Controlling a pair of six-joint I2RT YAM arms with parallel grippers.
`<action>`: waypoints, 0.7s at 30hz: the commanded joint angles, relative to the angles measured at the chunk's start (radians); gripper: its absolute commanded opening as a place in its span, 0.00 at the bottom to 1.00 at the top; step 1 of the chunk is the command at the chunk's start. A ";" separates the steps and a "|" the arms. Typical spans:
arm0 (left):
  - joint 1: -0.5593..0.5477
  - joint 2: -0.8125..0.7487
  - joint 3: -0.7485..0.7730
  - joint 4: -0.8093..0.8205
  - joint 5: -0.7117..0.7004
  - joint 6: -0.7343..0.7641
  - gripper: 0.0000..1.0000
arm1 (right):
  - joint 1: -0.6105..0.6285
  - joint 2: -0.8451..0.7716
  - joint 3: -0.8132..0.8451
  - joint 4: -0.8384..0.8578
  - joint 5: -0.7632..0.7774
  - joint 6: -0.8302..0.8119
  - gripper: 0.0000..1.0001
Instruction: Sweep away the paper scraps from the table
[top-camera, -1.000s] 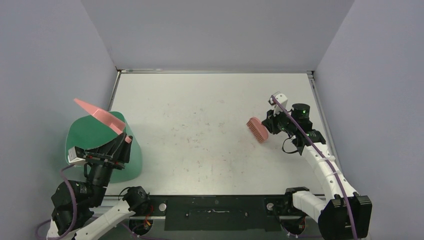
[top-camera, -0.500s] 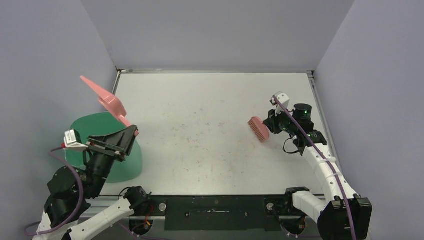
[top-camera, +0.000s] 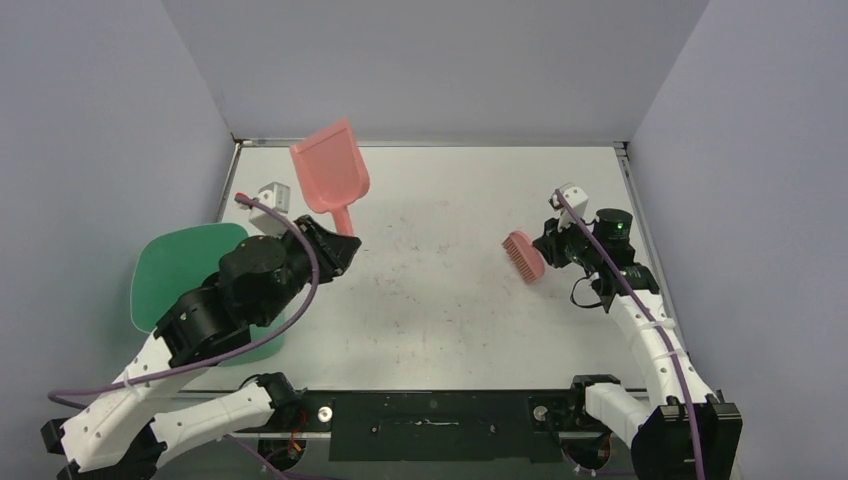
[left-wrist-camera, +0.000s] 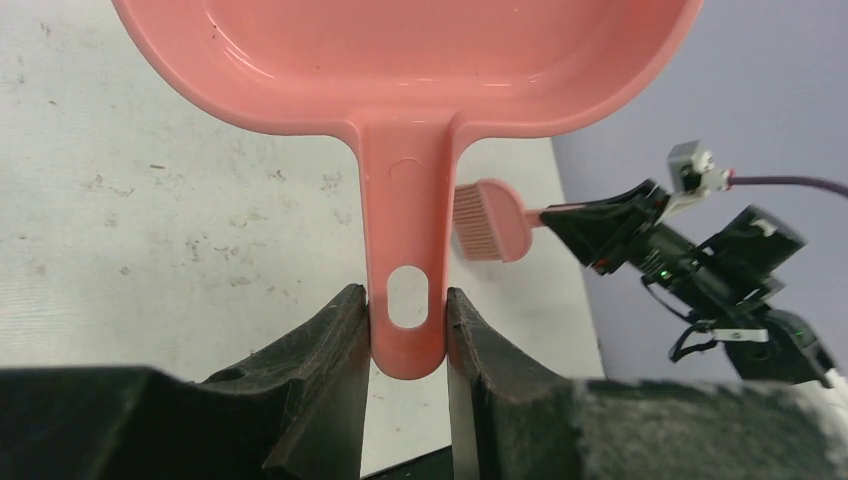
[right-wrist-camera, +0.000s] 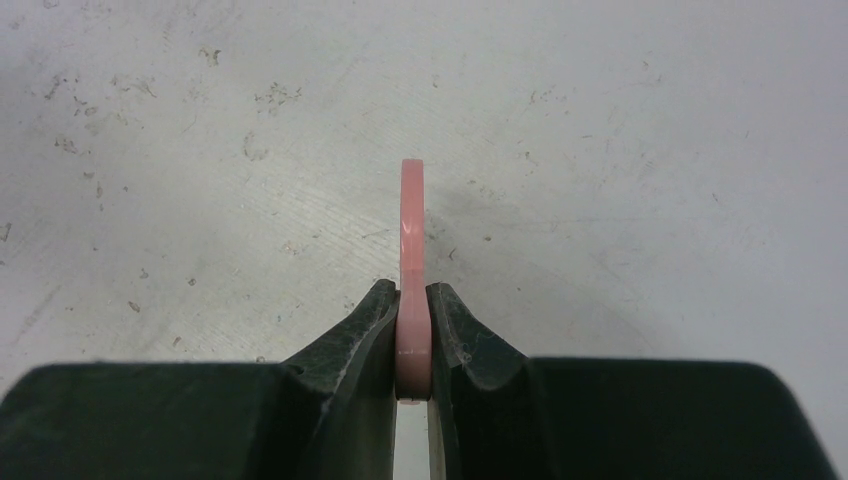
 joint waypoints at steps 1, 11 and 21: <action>0.003 0.146 0.116 -0.084 0.103 0.185 0.00 | -0.022 -0.040 0.005 0.055 -0.046 0.011 0.05; -0.004 0.670 0.219 -0.254 0.206 0.393 0.00 | -0.031 -0.040 0.069 -0.005 0.006 -0.073 0.05; -0.008 0.937 0.183 -0.204 0.294 0.404 0.00 | 0.036 -0.002 0.146 -0.032 0.280 -0.426 0.06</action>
